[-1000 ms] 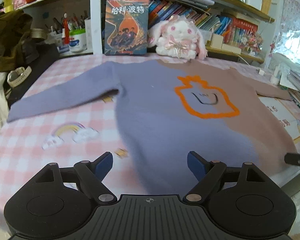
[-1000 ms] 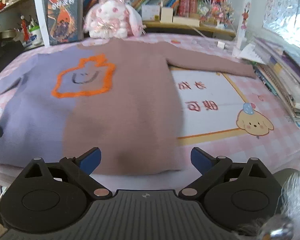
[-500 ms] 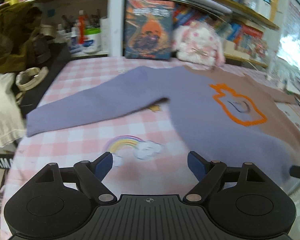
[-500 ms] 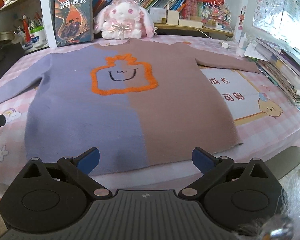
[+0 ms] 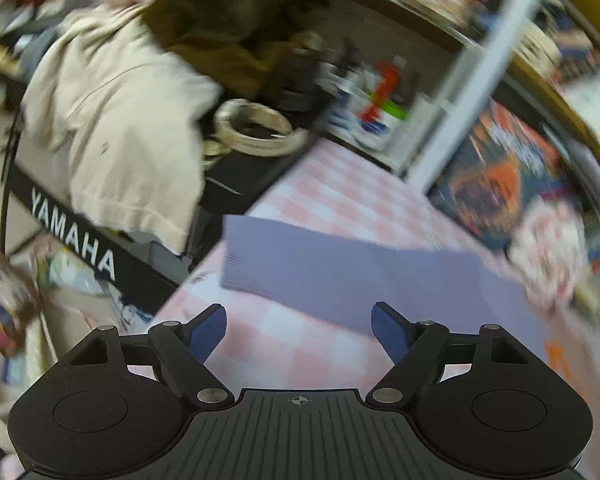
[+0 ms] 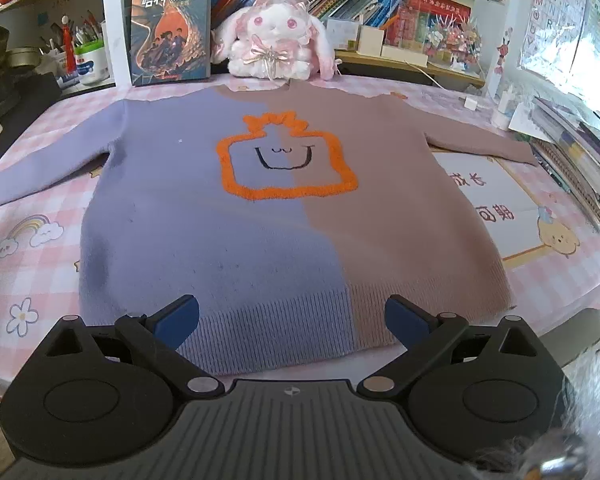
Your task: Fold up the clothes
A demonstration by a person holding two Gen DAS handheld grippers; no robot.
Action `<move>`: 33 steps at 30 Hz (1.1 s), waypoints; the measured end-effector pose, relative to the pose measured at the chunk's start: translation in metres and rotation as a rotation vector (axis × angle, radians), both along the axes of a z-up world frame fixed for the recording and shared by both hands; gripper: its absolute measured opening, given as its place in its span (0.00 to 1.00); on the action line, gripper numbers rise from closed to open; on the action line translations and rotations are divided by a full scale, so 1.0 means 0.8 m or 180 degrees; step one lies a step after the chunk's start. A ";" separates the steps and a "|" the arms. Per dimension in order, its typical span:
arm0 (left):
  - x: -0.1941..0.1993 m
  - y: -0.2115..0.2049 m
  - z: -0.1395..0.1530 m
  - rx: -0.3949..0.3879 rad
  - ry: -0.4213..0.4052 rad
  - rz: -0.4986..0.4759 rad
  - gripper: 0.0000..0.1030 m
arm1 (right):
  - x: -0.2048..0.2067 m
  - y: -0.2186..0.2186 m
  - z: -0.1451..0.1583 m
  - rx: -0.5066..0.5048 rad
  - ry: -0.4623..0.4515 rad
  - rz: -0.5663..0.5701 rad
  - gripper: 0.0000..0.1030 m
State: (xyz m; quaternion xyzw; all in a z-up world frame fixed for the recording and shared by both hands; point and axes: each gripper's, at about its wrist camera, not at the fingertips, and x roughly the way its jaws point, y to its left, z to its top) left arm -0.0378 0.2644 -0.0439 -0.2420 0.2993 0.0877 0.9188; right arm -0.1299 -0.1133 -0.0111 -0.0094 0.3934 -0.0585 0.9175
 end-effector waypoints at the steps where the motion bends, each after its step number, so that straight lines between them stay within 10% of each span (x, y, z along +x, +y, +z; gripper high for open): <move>1: 0.003 0.005 -0.003 -0.0057 -0.0019 0.0045 0.73 | 0.000 0.000 0.001 -0.0012 -0.0001 -0.0004 0.97; 17: 0.059 0.046 -0.029 -0.0809 -0.0260 0.0442 0.61 | -0.003 -0.022 0.011 -0.0145 -0.0018 -0.0300 0.97; 21: 0.069 0.040 -0.034 -0.1054 -0.0189 0.0446 0.37 | -0.002 -0.021 0.011 -0.0160 -0.0001 -0.0287 0.97; 25: 0.069 0.029 -0.038 -0.1214 -0.0159 0.0408 0.37 | -0.001 -0.023 0.010 -0.0143 0.0016 -0.0310 0.97; 28: 0.069 0.028 -0.036 -0.1129 -0.0116 0.0516 0.28 | 0.002 -0.023 0.009 -0.0134 0.0019 -0.0297 0.97; 30: 0.067 0.038 -0.039 -0.1109 -0.0041 0.0667 0.04 | 0.003 -0.022 0.009 -0.0137 0.0017 -0.0270 0.97; 33: 0.064 0.046 -0.039 -0.1092 -0.0022 0.0714 0.03 | 0.004 -0.024 0.010 -0.0136 0.0010 -0.0270 0.97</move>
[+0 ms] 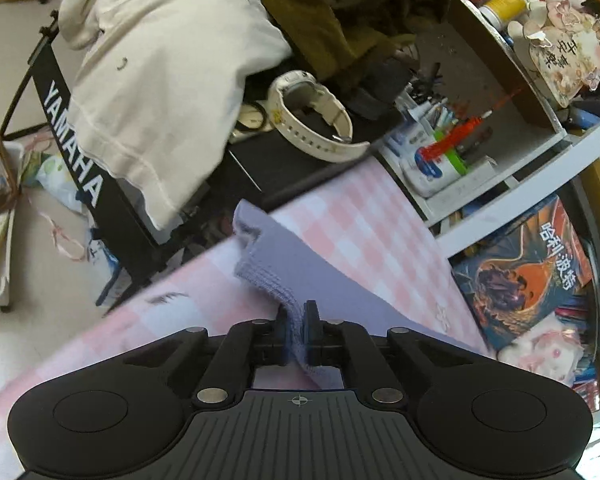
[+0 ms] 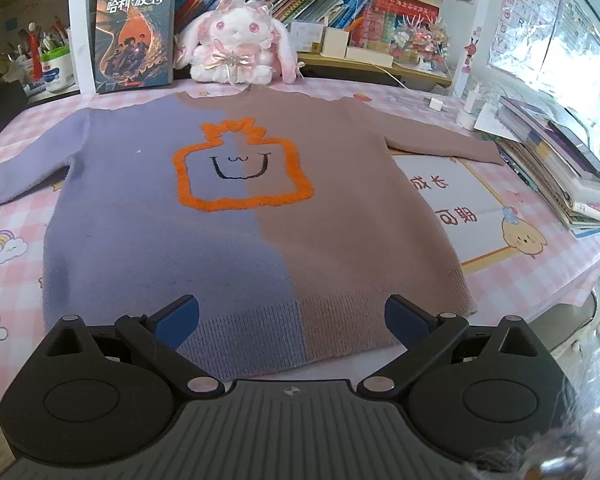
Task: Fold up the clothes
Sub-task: 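Grasp the lavender sleeve cuff with the left gripper and lift it across the chest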
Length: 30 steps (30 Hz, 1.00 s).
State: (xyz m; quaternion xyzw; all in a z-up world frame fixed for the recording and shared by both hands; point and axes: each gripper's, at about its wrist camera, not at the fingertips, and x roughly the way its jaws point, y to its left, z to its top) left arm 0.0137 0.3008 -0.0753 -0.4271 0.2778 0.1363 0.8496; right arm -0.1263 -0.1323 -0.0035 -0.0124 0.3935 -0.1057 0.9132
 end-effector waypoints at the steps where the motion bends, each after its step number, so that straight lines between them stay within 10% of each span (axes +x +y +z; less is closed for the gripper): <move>1: 0.000 -0.001 0.002 0.0030 -0.0003 -0.0007 0.03 | 0.001 -0.002 0.000 0.0007 0.0001 -0.0014 0.97; 13: 0.020 -0.049 0.089 0.0301 -0.0636 -0.0403 0.03 | 0.008 -0.026 -0.003 0.0080 0.0002 -0.0008 0.97; 30: 0.099 -0.305 0.192 0.0591 -0.1194 -0.1271 0.03 | 0.053 -0.141 0.010 0.0217 -0.0194 0.0478 0.97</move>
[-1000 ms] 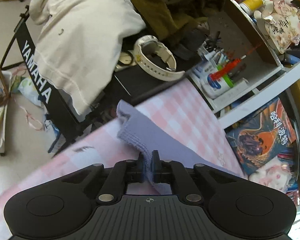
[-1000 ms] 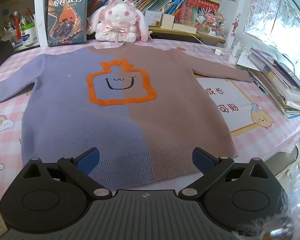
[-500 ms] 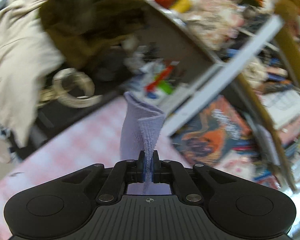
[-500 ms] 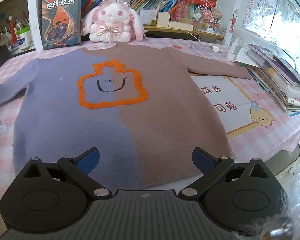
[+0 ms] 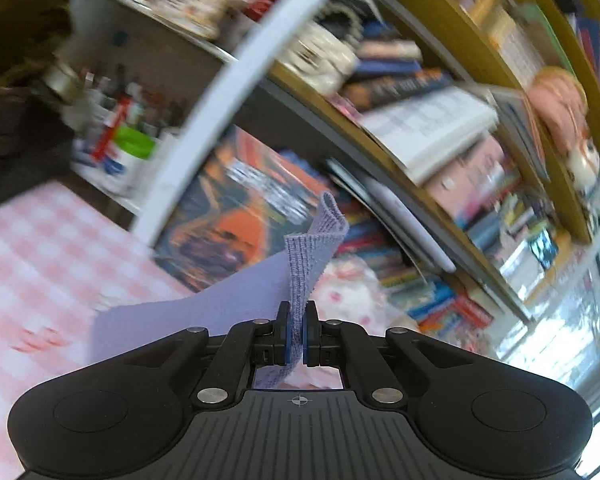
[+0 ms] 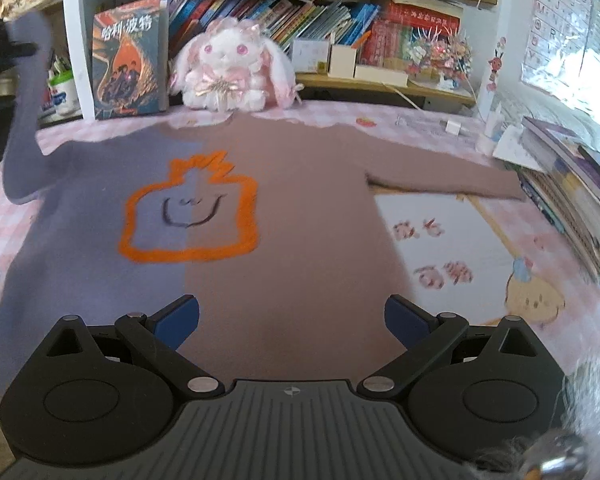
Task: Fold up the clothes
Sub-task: 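Grasp the lavender sleeve cuff with the left gripper and lift it across the chest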
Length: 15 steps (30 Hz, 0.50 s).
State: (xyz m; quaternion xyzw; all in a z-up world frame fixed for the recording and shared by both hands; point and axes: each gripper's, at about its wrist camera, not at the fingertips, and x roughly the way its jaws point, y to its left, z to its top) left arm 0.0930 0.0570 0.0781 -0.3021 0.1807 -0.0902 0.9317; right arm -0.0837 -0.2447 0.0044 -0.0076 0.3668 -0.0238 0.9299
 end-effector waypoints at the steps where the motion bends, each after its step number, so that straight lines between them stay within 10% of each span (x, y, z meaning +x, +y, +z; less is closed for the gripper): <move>1: 0.004 -0.016 -0.002 0.0030 0.0021 -0.0012 0.03 | 0.002 -0.011 0.000 0.0016 -0.0002 0.0013 0.97; 15: 0.056 -0.194 -0.047 0.0441 0.0451 -0.0063 0.03 | 0.013 -0.136 -0.014 0.0229 0.0159 0.0156 0.97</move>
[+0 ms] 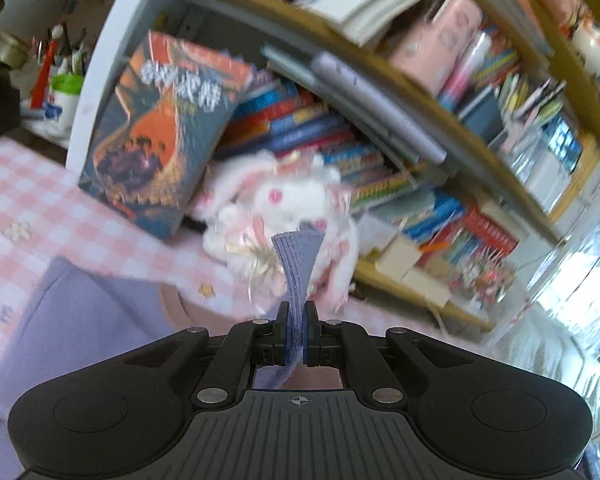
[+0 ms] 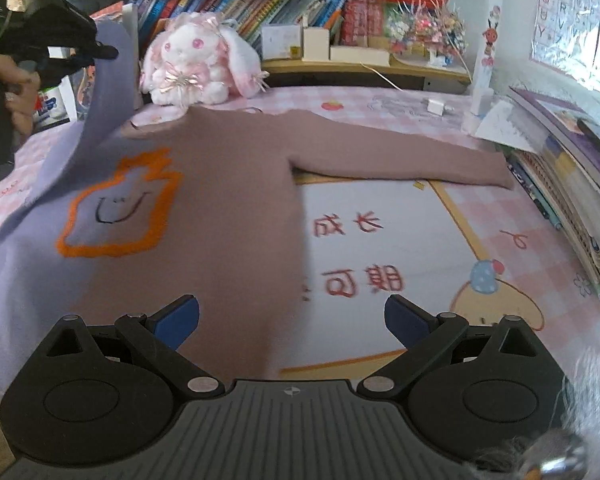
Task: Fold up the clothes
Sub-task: 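Grasp the lavender sleeve cuff with the left gripper and lift it across the chest, then lay the lavender sleeve on the chest and open the left gripper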
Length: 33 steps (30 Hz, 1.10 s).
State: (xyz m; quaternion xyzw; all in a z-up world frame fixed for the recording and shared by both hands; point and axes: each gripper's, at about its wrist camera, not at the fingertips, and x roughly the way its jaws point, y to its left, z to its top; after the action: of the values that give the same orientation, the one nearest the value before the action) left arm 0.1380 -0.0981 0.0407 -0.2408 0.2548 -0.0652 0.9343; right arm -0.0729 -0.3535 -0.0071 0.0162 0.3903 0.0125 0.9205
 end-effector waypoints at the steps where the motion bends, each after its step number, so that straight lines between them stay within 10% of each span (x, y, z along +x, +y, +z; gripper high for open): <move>1: 0.003 -0.007 -0.005 0.0031 0.0038 0.0006 0.03 | 0.000 -0.007 -0.001 0.0007 0.0013 -0.0008 0.97; 7: 0.013 -0.043 -0.031 0.0101 0.0280 -0.0094 0.08 | -0.001 -0.039 -0.006 0.0021 0.0090 -0.0048 0.97; 9: 0.011 -0.057 -0.035 0.0104 0.0398 -0.0249 0.43 | -0.002 -0.047 -0.008 0.0019 0.0107 -0.0059 0.97; 12: -0.018 -0.056 -0.036 0.0308 0.0388 -0.0383 0.63 | 0.001 -0.052 -0.008 0.0028 0.0101 -0.0023 0.97; 18: -0.097 -0.036 -0.035 0.0892 0.0209 -0.0551 0.64 | 0.017 -0.047 -0.010 0.0101 0.0097 0.0202 0.97; 24: -0.185 0.056 -0.054 0.1417 0.0470 0.0300 0.64 | 0.037 -0.036 -0.018 0.0253 0.0213 0.0424 0.94; 33: -0.213 0.153 -0.087 0.1089 0.0966 0.0655 0.63 | 0.045 -0.013 -0.027 0.0333 0.0457 0.0342 0.62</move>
State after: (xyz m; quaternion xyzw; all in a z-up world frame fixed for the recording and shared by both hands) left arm -0.0322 0.0246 -0.0289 -0.1108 0.3736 0.1112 0.9142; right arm -0.0373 -0.3636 -0.0287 0.0442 0.4544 0.0809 0.8860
